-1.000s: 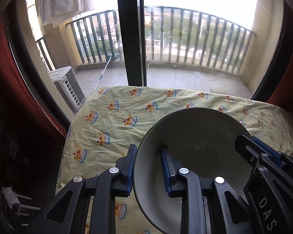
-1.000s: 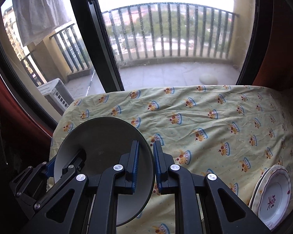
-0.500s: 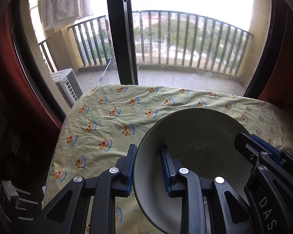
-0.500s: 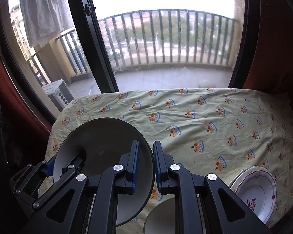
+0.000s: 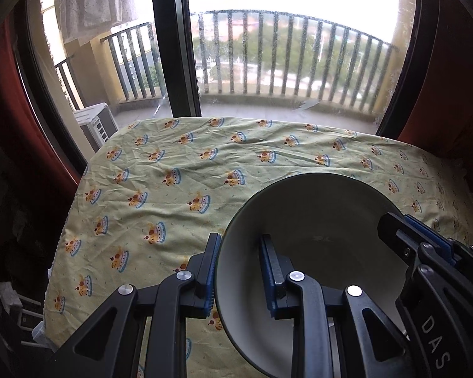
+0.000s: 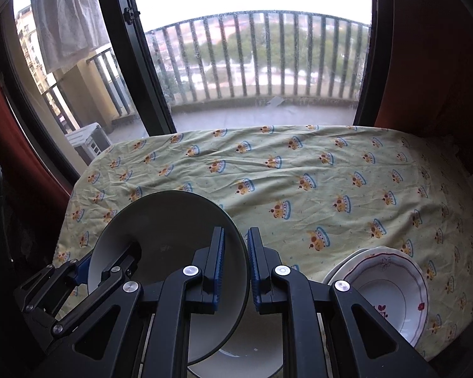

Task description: Organize plates and bowls

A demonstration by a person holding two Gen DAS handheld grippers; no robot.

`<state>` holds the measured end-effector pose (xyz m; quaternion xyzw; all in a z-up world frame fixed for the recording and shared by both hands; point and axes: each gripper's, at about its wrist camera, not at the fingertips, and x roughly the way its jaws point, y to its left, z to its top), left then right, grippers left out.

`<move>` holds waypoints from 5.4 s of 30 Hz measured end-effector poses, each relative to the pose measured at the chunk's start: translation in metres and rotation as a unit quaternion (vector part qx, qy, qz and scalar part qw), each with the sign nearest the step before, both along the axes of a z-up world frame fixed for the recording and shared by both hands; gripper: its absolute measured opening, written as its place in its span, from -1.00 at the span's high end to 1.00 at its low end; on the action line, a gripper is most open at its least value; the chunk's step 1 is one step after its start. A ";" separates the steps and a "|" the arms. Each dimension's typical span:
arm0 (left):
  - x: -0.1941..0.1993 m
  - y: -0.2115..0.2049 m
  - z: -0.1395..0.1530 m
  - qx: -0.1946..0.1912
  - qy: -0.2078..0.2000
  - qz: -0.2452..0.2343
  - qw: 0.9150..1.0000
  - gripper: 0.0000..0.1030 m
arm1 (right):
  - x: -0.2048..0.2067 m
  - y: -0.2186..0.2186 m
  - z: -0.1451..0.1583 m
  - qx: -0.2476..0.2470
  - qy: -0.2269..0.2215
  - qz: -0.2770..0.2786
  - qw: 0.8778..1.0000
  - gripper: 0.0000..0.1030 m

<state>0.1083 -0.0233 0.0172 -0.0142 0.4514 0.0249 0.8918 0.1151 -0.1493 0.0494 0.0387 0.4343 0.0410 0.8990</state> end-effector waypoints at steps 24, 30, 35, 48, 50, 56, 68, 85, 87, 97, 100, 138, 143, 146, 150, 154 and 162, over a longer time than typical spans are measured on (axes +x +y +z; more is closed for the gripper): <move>-0.028 -0.026 -0.058 0.004 0.072 -0.005 0.997 0.55 | -0.032 -0.032 -0.060 0.002 0.069 0.000 0.998 0.64; -0.023 -0.031 -0.067 0.004 0.086 -0.004 0.996 0.55 | -0.029 -0.033 -0.064 -0.008 0.065 -0.001 0.998 0.64; -0.021 -0.034 -0.069 0.014 0.078 0.001 0.997 0.53 | -0.028 -0.035 -0.068 -0.012 0.049 0.002 0.999 0.65; -0.027 -0.036 -0.075 0.008 0.089 -0.032 0.996 0.24 | -0.027 -0.037 -0.085 0.016 0.068 0.014 0.997 -0.12; -0.027 -0.033 -0.077 -0.008 0.103 -0.036 0.994 0.22 | -0.027 -0.035 -0.084 0.009 0.069 0.016 0.997 -0.30; -0.025 -0.023 -0.078 -0.014 0.109 -0.038 0.993 -0.09 | -0.021 -0.036 -0.094 0.030 0.103 0.011 0.994 -0.33; -0.003 -0.025 -0.096 -0.087 0.141 -0.104 0.981 -0.15 | -0.016 -0.040 -0.098 -0.008 0.132 -0.060 0.989 -0.33; 0.002 -0.017 -0.104 -0.158 0.170 -0.155 0.960 -0.05 | -0.016 -0.027 -0.097 -0.022 0.159 -0.100 0.982 -0.33; 0.003 -0.018 -0.104 -0.157 0.171 -0.156 0.960 -0.05 | -0.017 -0.027 -0.098 -0.012 0.159 -0.099 0.982 -0.33; -0.001 -0.018 -0.102 -0.153 0.172 -0.107 0.967 -0.04 | -0.006 -0.045 -0.114 0.071 0.173 -0.068 0.980 -0.33; -0.001 -0.020 -0.101 -0.149 0.169 -0.079 0.971 -0.04 | -0.001 -0.051 -0.117 0.085 0.172 -0.046 0.980 -0.32; -0.011 -0.020 -0.084 -0.050 0.155 -0.151 0.975 0.00 | -0.015 -0.024 -0.111 0.082 0.212 -0.095 0.969 0.03; -0.015 -0.016 -0.070 -0.040 0.133 -0.171 0.975 -0.01 | -0.022 -0.016 -0.098 0.081 0.198 -0.114 0.970 0.03; -0.016 -0.018 -0.065 -0.038 0.120 -0.175 0.976 0.00 | -0.024 -0.018 -0.091 0.085 0.189 -0.124 0.970 0.03; -0.018 -0.022 -0.062 -0.037 0.113 -0.163 0.979 0.00 | -0.024 -0.023 -0.087 0.088 0.183 -0.117 0.972 0.04; -0.021 -0.028 -0.057 -0.031 0.103 -0.147 0.983 0.00 | -0.025 -0.031 -0.084 0.093 0.179 -0.103 0.974 0.03; -0.033 -0.056 -0.046 -0.035 0.081 -0.094 0.992 0.00 | -0.023 -0.057 -0.073 0.086 0.162 -0.047 0.982 0.03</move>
